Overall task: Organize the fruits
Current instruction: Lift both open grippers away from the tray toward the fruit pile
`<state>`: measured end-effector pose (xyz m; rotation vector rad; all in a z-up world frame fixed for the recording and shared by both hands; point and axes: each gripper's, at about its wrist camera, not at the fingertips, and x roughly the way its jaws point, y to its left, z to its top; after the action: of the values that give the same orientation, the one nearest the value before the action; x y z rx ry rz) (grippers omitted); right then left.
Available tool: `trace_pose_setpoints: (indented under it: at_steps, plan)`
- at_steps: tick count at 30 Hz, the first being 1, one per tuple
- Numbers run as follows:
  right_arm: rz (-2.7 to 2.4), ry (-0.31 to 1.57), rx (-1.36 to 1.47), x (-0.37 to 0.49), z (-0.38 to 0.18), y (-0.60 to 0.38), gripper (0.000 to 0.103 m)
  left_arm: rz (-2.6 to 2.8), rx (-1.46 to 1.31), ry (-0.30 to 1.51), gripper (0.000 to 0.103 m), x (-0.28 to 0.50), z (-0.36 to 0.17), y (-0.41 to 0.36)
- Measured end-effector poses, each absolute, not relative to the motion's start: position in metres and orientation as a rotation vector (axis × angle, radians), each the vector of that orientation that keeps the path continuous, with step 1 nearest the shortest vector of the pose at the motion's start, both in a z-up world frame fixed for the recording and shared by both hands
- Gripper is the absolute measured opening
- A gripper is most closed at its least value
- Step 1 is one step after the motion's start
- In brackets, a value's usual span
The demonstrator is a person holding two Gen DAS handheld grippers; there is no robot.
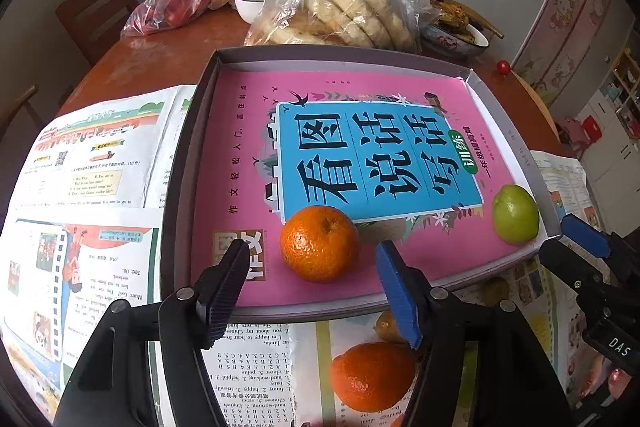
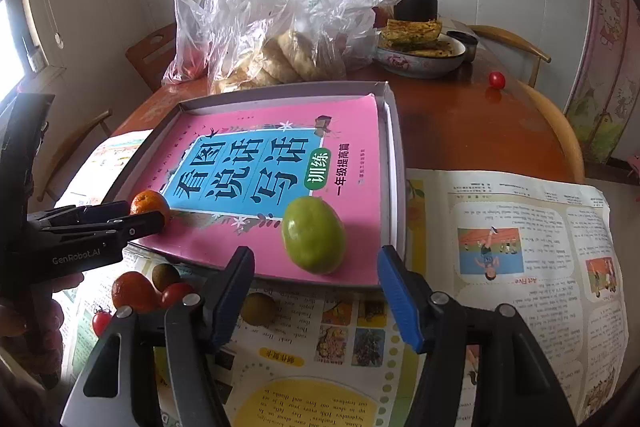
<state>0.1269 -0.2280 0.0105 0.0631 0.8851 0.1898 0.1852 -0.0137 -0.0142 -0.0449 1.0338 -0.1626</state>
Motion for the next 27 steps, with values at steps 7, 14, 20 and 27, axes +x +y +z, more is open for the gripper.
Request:
trace_pose_setpoints:
  at_steps: [7,14,20,27]
  plan:
    - [0.187,0.848,0.082,0.116,0.018,-0.229,0.072,-0.150,-0.056,1.006,0.077,0.175,-0.005,-0.004]
    - [0.178,0.812,0.089,0.106,0.028,-0.230,0.078,-0.160,-0.066,0.965,0.078,0.164,0.009,0.005]
    - [0.159,0.792,0.110,0.100,0.033,-0.238,0.078,-0.161,-0.076,0.928,0.078,0.154,0.025,0.017]
    - [0.141,0.782,0.125,0.093,0.038,-0.251,0.078,-0.149,-0.083,0.910,0.078,0.139,0.035,0.035]
